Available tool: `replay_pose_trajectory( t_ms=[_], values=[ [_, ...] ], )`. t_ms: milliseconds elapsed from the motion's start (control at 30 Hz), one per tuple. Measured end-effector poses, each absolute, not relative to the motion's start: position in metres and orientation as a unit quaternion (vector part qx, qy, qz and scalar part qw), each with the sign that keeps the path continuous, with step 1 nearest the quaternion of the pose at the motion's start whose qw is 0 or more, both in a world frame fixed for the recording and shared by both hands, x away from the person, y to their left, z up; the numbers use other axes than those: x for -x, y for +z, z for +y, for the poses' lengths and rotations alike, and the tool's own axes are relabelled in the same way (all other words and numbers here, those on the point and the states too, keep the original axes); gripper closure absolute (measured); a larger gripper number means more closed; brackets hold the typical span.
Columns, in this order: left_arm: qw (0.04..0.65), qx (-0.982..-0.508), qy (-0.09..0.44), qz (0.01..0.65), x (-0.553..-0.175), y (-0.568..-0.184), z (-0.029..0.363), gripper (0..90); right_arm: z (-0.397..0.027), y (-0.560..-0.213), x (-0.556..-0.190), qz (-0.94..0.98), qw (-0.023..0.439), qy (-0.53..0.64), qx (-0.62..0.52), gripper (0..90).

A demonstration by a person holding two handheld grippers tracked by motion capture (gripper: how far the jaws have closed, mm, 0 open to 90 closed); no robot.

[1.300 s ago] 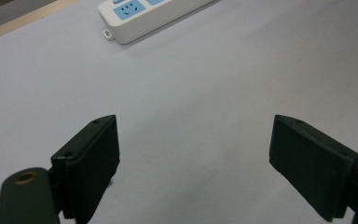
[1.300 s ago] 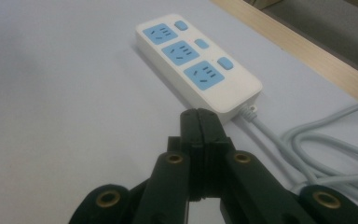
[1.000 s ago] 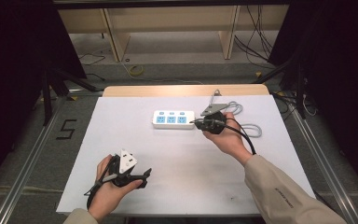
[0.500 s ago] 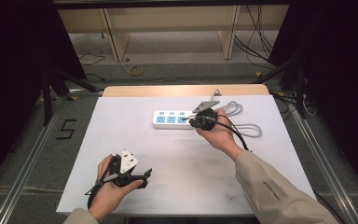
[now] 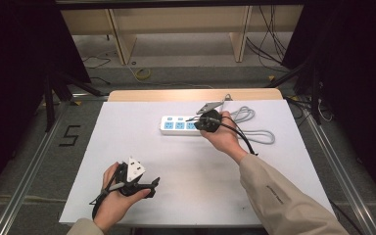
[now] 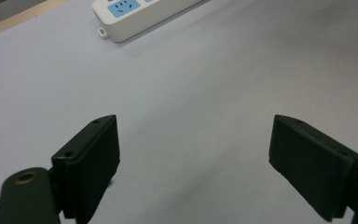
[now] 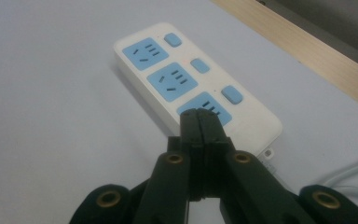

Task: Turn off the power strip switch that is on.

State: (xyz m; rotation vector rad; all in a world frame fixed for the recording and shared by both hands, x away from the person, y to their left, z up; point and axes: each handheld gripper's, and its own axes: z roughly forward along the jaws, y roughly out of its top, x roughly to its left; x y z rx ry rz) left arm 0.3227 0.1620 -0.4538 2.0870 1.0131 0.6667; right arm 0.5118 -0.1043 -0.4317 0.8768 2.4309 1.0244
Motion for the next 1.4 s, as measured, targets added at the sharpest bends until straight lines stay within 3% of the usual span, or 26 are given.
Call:
replay_pose_trajectory(
  t_ms=[1400],
  values=[
    [0.355, -0.811, 0.256, 0.387, -0.323, -0.454, 0.162, 15.8, -0.081, -0.440, -0.542, 0.856, 0.185, 0.358, -0.325, 90.0]
  ],
)
